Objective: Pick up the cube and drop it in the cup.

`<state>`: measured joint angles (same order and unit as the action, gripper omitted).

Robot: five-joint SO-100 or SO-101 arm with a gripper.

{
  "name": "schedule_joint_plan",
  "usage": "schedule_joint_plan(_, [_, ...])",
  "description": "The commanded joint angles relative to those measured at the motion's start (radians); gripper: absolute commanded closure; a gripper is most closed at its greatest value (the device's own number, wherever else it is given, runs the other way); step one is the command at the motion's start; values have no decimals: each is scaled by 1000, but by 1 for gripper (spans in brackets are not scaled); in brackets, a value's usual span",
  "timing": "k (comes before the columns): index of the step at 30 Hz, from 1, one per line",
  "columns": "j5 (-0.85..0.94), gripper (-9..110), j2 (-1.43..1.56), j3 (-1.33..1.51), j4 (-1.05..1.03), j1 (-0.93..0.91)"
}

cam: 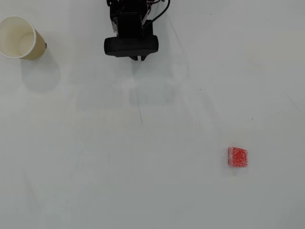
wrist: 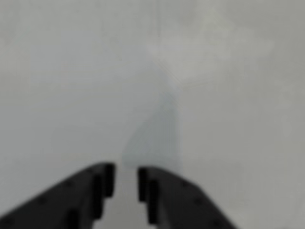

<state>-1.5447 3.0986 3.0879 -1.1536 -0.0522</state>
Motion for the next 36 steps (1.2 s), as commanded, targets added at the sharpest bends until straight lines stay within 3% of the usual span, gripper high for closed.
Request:
schedule_joint_plan(1, [6,97,35,34,-2,3])
schedule_joint_plan(36, [6,98,37,34,-2,28])
